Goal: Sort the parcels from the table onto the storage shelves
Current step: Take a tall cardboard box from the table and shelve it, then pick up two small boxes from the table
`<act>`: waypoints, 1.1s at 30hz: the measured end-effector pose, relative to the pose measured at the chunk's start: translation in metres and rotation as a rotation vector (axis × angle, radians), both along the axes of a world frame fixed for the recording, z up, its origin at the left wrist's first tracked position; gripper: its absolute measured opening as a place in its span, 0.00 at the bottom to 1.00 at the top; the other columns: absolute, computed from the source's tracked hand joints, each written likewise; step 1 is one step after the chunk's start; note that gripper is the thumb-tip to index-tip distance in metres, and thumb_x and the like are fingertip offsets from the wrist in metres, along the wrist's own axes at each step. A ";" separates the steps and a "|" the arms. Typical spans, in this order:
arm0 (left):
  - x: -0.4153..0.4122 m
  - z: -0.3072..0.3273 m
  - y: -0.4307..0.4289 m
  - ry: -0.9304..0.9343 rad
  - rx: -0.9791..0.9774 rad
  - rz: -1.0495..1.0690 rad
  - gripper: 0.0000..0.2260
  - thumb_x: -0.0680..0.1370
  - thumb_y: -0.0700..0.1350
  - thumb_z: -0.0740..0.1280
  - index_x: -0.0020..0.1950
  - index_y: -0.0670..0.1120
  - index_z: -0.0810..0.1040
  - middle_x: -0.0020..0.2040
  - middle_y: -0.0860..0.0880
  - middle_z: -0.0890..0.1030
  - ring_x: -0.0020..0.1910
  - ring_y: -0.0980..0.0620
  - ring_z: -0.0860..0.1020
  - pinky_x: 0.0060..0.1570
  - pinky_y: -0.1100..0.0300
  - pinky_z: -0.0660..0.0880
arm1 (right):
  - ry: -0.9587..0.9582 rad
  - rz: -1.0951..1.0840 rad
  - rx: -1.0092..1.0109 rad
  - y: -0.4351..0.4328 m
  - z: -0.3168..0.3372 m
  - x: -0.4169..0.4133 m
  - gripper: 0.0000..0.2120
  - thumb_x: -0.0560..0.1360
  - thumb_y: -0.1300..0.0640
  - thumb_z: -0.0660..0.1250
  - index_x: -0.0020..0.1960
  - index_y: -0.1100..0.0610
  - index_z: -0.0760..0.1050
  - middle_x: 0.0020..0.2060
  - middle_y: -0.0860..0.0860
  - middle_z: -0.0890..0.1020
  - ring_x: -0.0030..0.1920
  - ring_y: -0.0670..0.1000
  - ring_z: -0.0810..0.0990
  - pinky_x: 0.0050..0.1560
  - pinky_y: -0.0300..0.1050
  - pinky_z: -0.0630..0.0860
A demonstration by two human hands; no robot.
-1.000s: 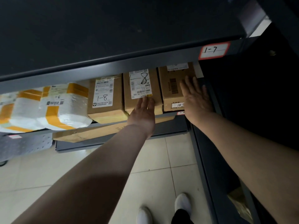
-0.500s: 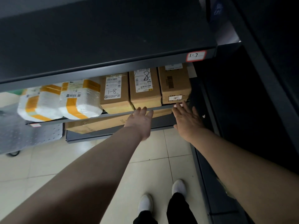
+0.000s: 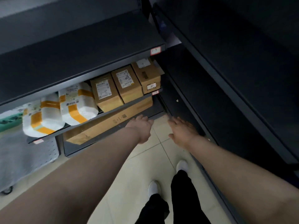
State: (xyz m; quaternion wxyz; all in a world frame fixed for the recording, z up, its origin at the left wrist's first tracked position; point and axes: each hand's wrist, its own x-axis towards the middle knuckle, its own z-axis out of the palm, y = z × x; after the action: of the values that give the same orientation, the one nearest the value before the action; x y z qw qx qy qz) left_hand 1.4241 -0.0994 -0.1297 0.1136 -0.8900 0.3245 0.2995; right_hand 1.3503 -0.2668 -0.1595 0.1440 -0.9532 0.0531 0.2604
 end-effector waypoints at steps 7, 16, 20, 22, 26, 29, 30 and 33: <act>-0.079 0.026 -0.035 0.059 -0.030 -0.263 0.25 0.82 0.53 0.57 0.78 0.46 0.58 0.76 0.43 0.61 0.76 0.42 0.56 0.72 0.47 0.61 | 0.038 -0.199 -0.044 -0.008 0.024 -0.129 0.28 0.81 0.49 0.56 0.77 0.55 0.52 0.77 0.55 0.54 0.76 0.56 0.52 0.74 0.54 0.56; -0.221 0.044 -0.108 0.073 -0.071 -0.562 0.27 0.82 0.54 0.56 0.79 0.46 0.54 0.77 0.43 0.59 0.76 0.42 0.55 0.72 0.47 0.60 | 0.021 -0.500 -0.083 -0.030 0.051 -0.306 0.29 0.82 0.47 0.56 0.77 0.56 0.52 0.75 0.56 0.59 0.73 0.58 0.59 0.70 0.53 0.62; -0.305 0.053 -0.126 0.087 -0.089 -0.642 0.26 0.82 0.54 0.58 0.78 0.47 0.57 0.76 0.44 0.62 0.74 0.42 0.60 0.70 0.47 0.63 | 0.005 -0.633 -0.099 -0.027 0.057 -0.403 0.29 0.81 0.47 0.58 0.77 0.56 0.54 0.76 0.55 0.58 0.73 0.58 0.59 0.70 0.53 0.62; -0.348 0.056 -0.134 0.089 -0.086 -0.714 0.27 0.82 0.54 0.58 0.78 0.47 0.58 0.76 0.44 0.62 0.74 0.43 0.59 0.70 0.47 0.63 | 0.025 -0.717 -0.107 -0.023 0.060 -0.450 0.29 0.80 0.46 0.58 0.77 0.54 0.54 0.76 0.55 0.58 0.73 0.58 0.60 0.69 0.55 0.64; -0.427 0.064 -0.149 0.097 -0.060 -0.886 0.27 0.82 0.55 0.58 0.78 0.47 0.57 0.77 0.44 0.59 0.76 0.44 0.57 0.72 0.47 0.60 | 0.054 -0.912 -0.122 -0.008 0.065 -0.536 0.27 0.79 0.46 0.59 0.75 0.54 0.58 0.73 0.54 0.62 0.72 0.56 0.61 0.68 0.55 0.65; -0.477 0.071 -0.161 0.122 -0.054 -1.027 0.27 0.82 0.54 0.58 0.78 0.46 0.57 0.78 0.44 0.58 0.76 0.44 0.55 0.73 0.47 0.58 | 0.058 -1.064 -0.136 0.006 0.070 -0.590 0.26 0.79 0.47 0.59 0.74 0.54 0.60 0.73 0.54 0.63 0.73 0.55 0.60 0.68 0.54 0.64; -0.492 0.073 -0.164 0.130 -0.051 -1.078 0.27 0.82 0.54 0.58 0.78 0.46 0.57 0.78 0.43 0.58 0.76 0.44 0.55 0.73 0.48 0.58 | 0.057 -1.118 -0.141 0.010 0.072 -0.606 0.26 0.79 0.47 0.59 0.74 0.54 0.60 0.73 0.53 0.63 0.73 0.55 0.60 0.68 0.54 0.63; -0.535 0.080 -0.177 0.150 -0.063 -1.222 0.25 0.82 0.53 0.58 0.77 0.46 0.58 0.77 0.44 0.60 0.76 0.43 0.56 0.72 0.47 0.59 | 0.054 -1.297 -0.154 0.025 0.078 -0.649 0.26 0.80 0.47 0.58 0.75 0.54 0.58 0.75 0.53 0.61 0.74 0.55 0.58 0.70 0.54 0.61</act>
State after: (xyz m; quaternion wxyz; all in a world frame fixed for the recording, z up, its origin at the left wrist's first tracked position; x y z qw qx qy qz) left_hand 0.8892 -0.2761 -0.0496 0.2152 -0.5227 0.7915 0.2322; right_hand 0.7009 -0.2414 -0.0816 0.2016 -0.7284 0.6396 0.1402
